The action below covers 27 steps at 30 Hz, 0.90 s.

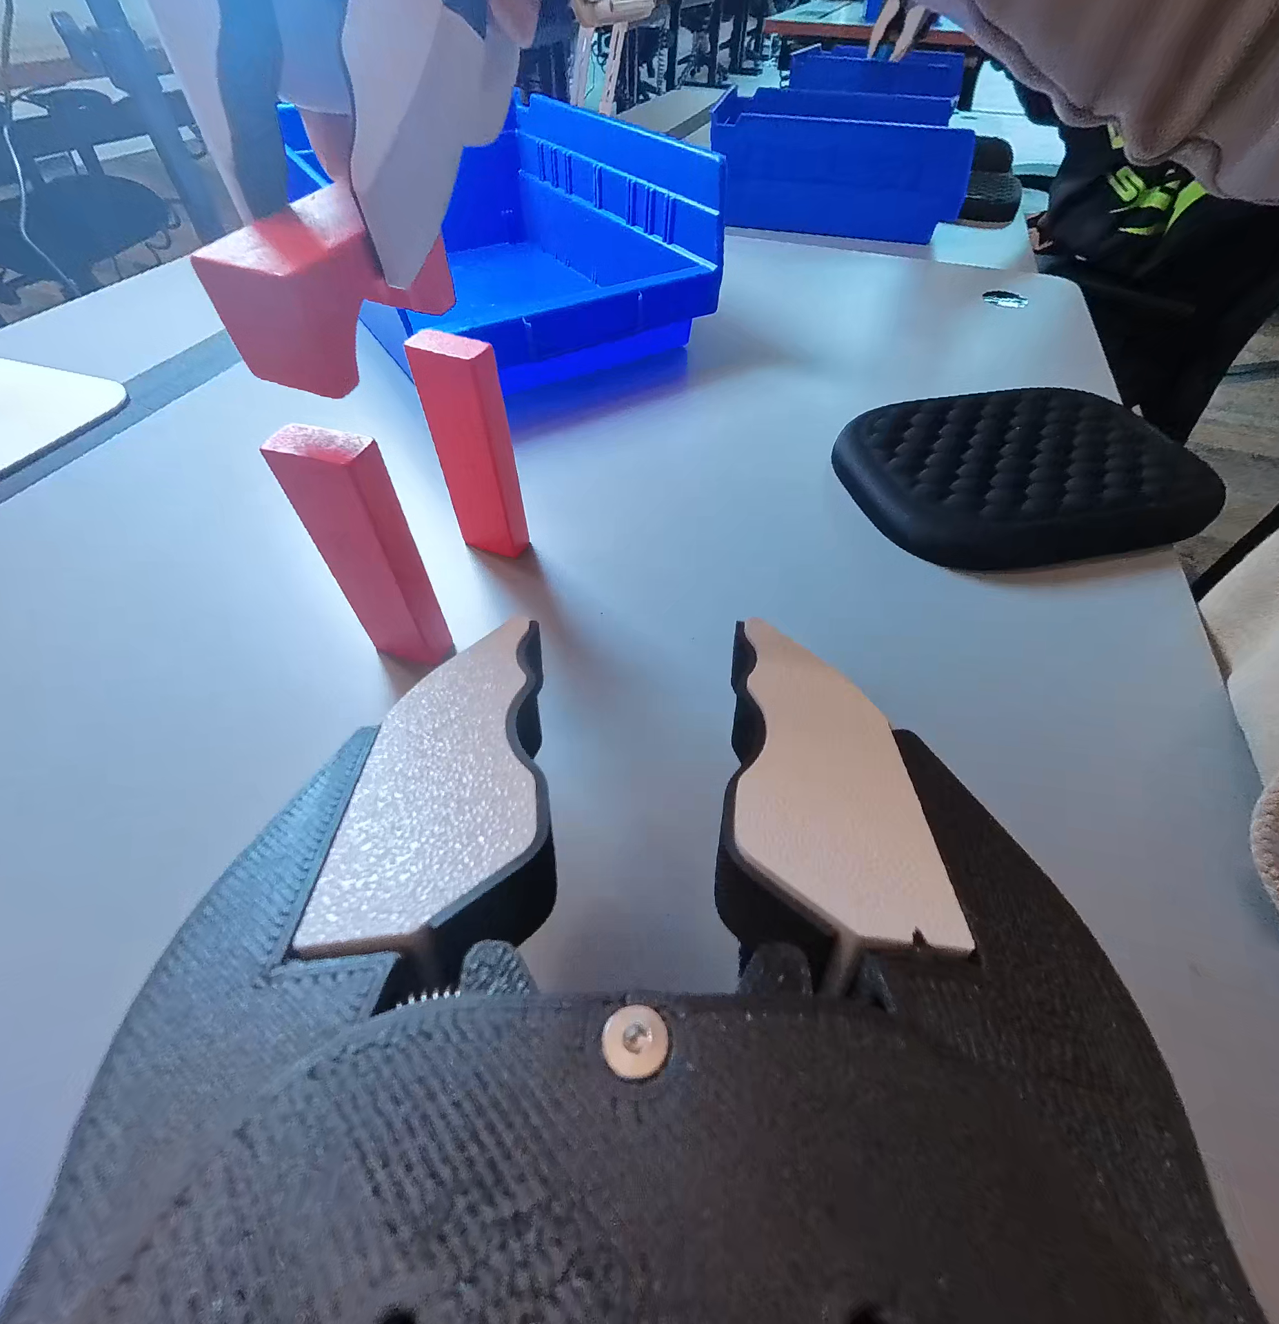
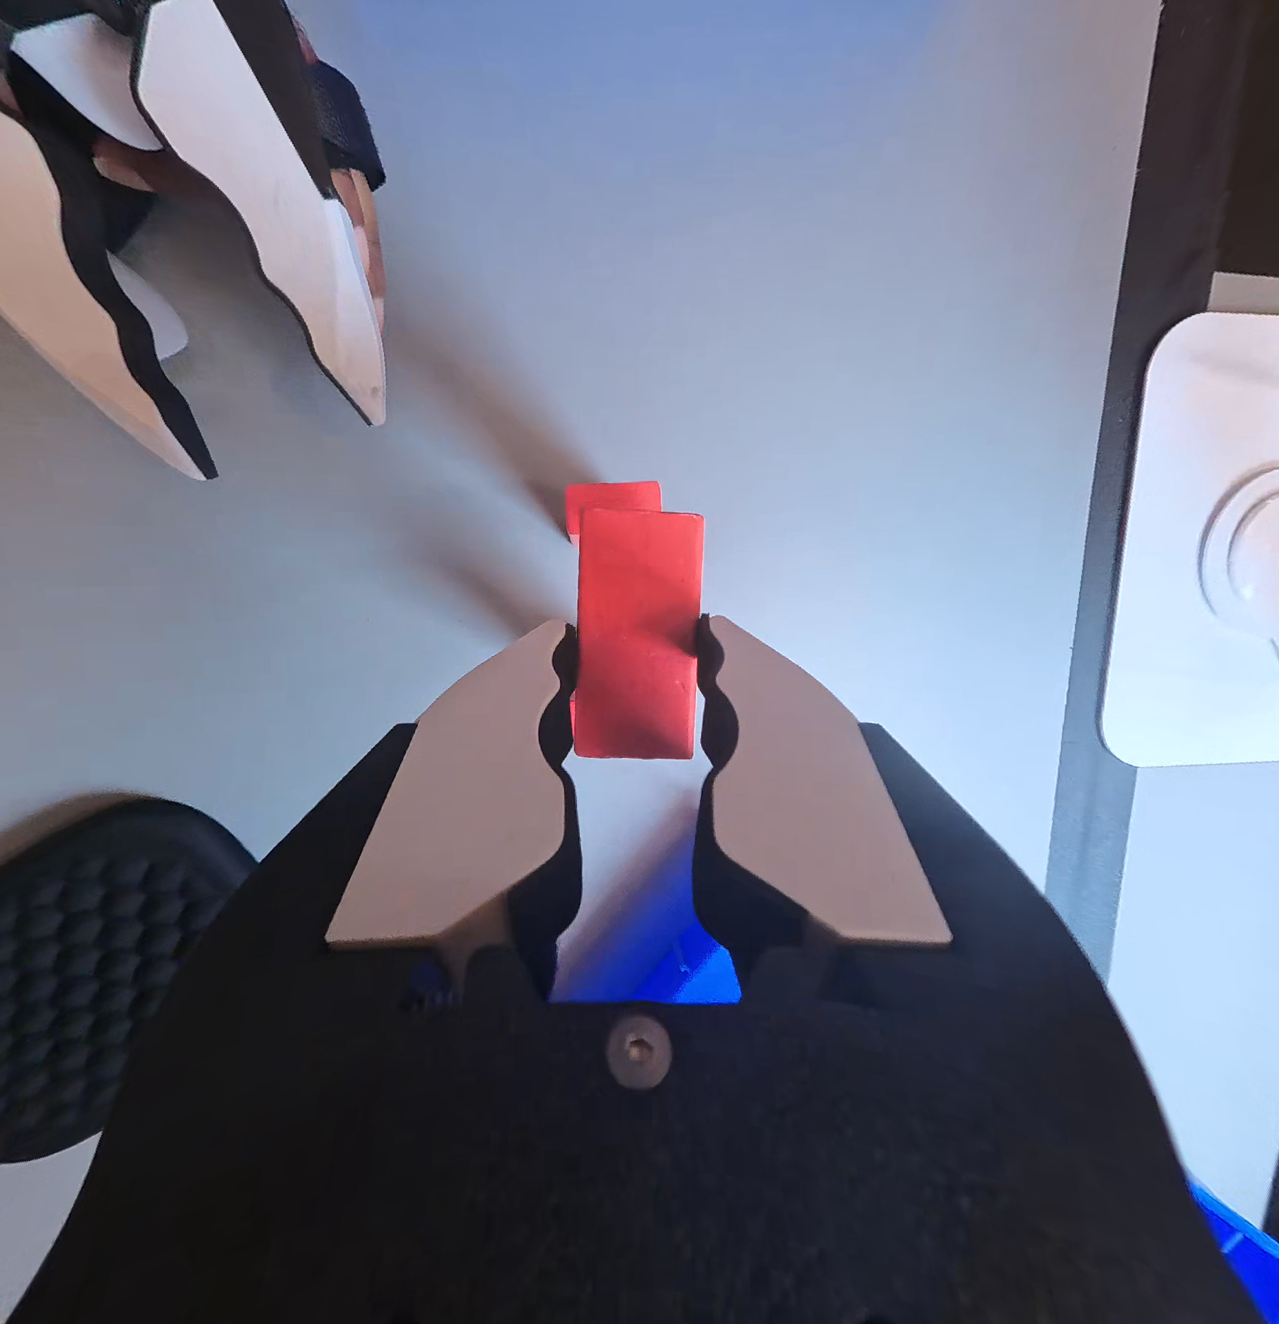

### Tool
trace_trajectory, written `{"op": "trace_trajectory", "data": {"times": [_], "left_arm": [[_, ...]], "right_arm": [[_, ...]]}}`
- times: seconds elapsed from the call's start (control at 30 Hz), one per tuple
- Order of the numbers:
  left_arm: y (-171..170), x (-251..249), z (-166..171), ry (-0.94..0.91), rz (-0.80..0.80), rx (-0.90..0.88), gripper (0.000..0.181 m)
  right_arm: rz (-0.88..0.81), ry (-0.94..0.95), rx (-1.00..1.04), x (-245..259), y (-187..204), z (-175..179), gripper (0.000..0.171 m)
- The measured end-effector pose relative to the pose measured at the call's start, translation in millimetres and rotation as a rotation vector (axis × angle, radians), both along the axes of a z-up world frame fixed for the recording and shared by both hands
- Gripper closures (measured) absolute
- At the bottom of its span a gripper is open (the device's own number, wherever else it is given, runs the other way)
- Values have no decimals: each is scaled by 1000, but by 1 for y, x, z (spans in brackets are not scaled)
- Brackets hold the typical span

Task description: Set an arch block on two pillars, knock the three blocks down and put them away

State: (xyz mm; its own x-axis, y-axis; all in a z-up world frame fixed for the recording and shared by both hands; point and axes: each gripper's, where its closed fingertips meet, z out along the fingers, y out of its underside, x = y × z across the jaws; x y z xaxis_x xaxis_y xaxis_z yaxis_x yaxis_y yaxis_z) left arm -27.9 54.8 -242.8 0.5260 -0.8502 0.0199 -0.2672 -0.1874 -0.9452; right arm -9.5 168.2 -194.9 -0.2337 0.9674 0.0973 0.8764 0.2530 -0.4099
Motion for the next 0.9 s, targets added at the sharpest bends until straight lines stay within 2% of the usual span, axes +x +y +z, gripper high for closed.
{"op": "trace_trajectory", "data": {"times": [0.9], "left_arm": [[-1, 4, -14, 43, -13, -12, 129]], "right_arm": [[-4, 44, -33, 2, -1, -11, 139]]}}
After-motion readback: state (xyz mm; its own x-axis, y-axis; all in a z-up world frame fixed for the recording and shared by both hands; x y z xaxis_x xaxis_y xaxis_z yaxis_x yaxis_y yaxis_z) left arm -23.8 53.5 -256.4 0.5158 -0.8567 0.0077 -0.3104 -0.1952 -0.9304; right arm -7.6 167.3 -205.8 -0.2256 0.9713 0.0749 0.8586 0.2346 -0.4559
